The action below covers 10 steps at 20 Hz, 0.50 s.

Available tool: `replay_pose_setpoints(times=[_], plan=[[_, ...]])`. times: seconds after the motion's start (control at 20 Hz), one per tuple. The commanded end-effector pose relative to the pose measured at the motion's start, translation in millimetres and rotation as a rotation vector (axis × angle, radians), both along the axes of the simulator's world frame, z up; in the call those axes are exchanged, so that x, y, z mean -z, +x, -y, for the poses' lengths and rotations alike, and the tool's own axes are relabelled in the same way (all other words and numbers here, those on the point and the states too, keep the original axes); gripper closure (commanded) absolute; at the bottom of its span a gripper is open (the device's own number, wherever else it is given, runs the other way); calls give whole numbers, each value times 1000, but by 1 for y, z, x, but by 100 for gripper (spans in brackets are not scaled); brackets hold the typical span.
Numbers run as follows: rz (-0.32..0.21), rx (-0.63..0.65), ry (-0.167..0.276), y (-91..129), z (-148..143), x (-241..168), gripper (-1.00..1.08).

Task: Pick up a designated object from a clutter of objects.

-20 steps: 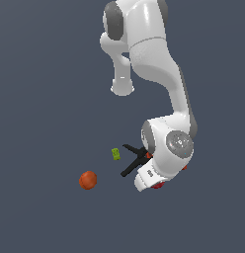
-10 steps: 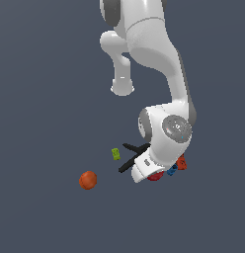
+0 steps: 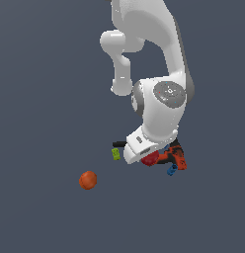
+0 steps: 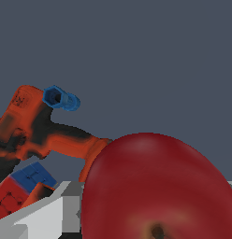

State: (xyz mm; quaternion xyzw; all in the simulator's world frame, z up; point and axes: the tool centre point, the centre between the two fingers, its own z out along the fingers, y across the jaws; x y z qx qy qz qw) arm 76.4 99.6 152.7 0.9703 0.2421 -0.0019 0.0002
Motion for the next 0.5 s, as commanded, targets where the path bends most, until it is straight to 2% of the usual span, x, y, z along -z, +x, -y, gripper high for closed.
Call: replay_pose_setpoints(times=[0.0,0.45], plan=[[3,1,0,-11,8,-21,108],[3,1,1,-51,36,-94,108]])
